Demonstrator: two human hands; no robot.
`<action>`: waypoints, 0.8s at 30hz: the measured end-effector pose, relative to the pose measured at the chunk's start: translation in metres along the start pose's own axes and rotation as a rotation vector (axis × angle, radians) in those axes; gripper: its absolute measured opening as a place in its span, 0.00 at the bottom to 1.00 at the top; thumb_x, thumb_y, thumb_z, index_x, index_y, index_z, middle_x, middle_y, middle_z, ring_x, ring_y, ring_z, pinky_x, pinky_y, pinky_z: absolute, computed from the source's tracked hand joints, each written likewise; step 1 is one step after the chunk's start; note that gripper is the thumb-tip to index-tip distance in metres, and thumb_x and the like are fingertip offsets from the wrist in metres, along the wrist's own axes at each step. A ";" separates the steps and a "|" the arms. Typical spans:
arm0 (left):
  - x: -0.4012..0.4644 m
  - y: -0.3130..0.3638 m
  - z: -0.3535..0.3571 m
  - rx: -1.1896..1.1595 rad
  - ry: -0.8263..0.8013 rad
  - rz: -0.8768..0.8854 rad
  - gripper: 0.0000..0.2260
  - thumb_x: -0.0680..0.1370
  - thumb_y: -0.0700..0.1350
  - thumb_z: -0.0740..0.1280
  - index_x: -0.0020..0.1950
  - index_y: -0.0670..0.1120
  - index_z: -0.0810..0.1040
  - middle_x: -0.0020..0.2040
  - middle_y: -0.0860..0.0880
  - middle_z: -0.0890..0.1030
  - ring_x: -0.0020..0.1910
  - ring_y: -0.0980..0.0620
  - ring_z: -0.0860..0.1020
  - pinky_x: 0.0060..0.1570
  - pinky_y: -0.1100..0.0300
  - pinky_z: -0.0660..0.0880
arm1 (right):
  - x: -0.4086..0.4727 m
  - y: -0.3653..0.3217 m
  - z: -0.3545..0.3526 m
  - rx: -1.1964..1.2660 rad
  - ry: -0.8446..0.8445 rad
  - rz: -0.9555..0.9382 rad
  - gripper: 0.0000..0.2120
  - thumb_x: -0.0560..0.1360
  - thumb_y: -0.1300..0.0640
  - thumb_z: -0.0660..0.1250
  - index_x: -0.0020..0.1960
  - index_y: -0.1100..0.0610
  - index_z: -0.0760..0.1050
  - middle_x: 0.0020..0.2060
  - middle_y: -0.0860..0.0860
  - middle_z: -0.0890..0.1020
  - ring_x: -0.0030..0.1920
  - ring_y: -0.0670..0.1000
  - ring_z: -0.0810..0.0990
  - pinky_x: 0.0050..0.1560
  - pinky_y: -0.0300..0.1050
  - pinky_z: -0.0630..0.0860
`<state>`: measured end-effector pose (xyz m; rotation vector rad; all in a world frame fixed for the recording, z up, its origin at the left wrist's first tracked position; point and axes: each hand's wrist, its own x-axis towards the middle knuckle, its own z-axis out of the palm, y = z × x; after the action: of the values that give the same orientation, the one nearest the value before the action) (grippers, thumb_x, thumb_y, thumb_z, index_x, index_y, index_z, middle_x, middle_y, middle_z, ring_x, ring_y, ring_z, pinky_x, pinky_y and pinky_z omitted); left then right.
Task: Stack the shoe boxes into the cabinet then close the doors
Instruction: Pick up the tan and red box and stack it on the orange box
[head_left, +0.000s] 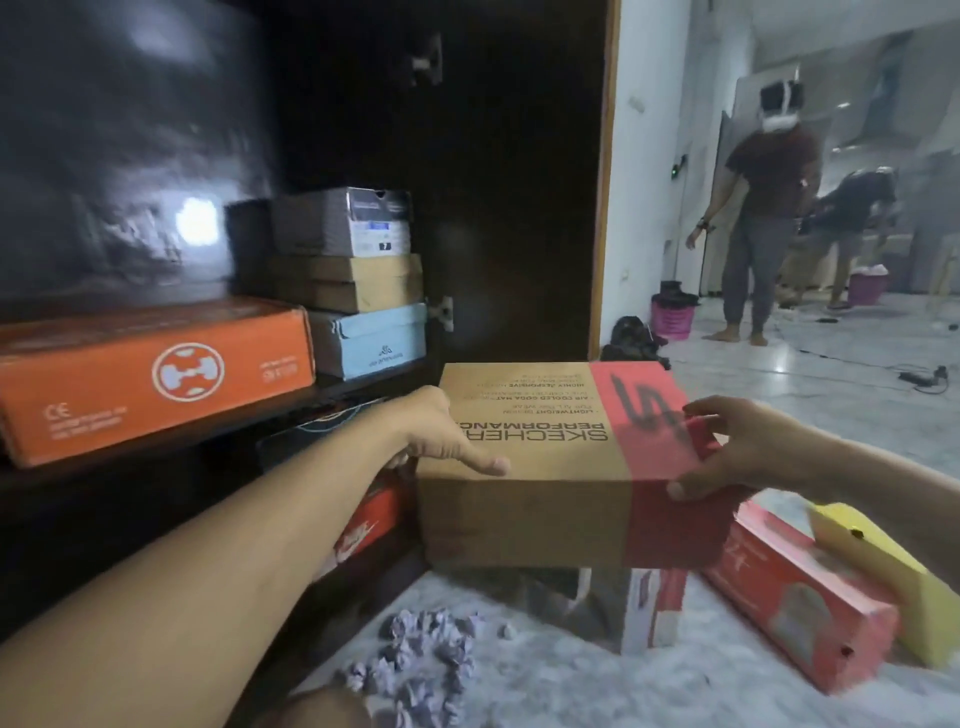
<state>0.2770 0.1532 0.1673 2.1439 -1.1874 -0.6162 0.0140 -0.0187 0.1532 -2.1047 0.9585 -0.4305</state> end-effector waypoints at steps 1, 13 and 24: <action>-0.007 0.000 -0.011 0.018 0.027 -0.005 0.32 0.58 0.51 0.83 0.57 0.44 0.77 0.52 0.53 0.82 0.54 0.53 0.78 0.63 0.57 0.73 | 0.004 -0.012 0.001 0.023 -0.018 -0.032 0.46 0.50 0.58 0.84 0.64 0.55 0.70 0.53 0.48 0.79 0.49 0.54 0.83 0.44 0.60 0.83; -0.076 -0.005 -0.112 -0.027 0.431 -0.169 0.46 0.59 0.47 0.83 0.72 0.42 0.66 0.68 0.47 0.74 0.65 0.48 0.71 0.57 0.59 0.67 | 0.058 -0.135 0.033 0.137 -0.136 -0.368 0.36 0.52 0.56 0.81 0.57 0.53 0.71 0.52 0.51 0.79 0.51 0.53 0.82 0.51 0.57 0.82; -0.103 -0.011 -0.175 -0.231 0.818 -0.222 0.35 0.55 0.38 0.84 0.59 0.40 0.75 0.52 0.46 0.81 0.54 0.48 0.78 0.51 0.57 0.76 | 0.117 -0.223 0.076 0.326 -0.160 -0.588 0.18 0.63 0.67 0.80 0.44 0.53 0.76 0.42 0.52 0.82 0.42 0.54 0.84 0.46 0.52 0.82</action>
<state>0.3461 0.2959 0.2947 2.0126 -0.4143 0.0647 0.2442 0.0262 0.2729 -2.0483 0.1432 -0.6480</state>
